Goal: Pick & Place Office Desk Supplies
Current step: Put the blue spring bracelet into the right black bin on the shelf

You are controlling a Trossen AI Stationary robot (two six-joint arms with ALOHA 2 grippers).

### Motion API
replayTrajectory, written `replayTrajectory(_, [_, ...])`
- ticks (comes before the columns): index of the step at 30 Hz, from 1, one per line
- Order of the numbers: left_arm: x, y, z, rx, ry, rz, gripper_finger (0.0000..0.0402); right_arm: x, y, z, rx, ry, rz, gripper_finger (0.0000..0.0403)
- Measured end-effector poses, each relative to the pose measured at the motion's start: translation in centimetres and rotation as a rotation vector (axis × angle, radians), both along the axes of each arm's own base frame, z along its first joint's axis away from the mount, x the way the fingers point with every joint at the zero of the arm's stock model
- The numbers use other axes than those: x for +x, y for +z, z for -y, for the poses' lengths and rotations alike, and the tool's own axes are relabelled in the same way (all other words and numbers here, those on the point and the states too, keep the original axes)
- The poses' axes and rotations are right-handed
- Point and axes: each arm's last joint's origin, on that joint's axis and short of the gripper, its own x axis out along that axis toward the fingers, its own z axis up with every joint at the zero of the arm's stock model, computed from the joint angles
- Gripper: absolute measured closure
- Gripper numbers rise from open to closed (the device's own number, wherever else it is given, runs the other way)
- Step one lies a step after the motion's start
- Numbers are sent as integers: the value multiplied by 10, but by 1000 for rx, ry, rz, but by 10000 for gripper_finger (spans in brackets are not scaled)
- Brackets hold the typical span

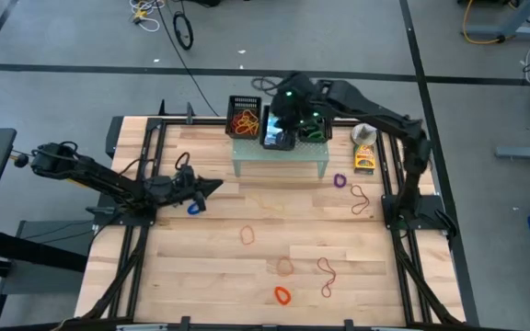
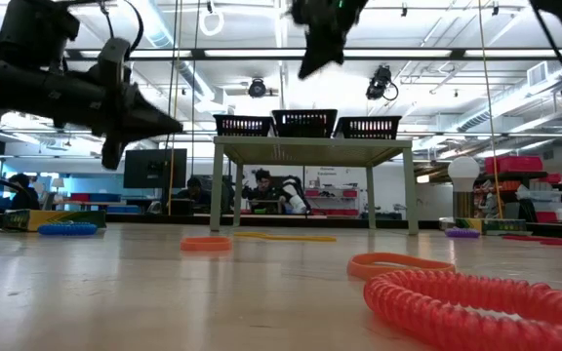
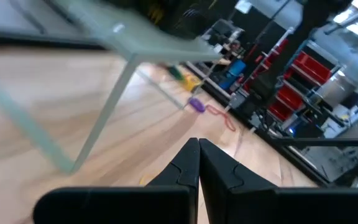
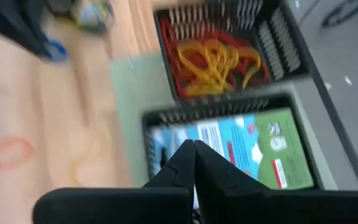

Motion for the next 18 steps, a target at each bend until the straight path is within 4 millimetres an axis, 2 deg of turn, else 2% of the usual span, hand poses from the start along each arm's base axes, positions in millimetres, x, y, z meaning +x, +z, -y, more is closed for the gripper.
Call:
replayTrajectory(3, [7,11,1,80,-4,5,396,-6,13,-8,15,24,106,396])
replayTrajectory(7, [17,26,-1,140,5,19,395,-17,-1,-15,54,5,175,398])
replayTrajectory(14, [38,47,-6,158,31,-114,395,-65,-18,-37,111,-93,331,400])
replayTrajectory(18, [50,69,-8,161,9,-262,395,-91,-20,-54,99,-118,412,400])
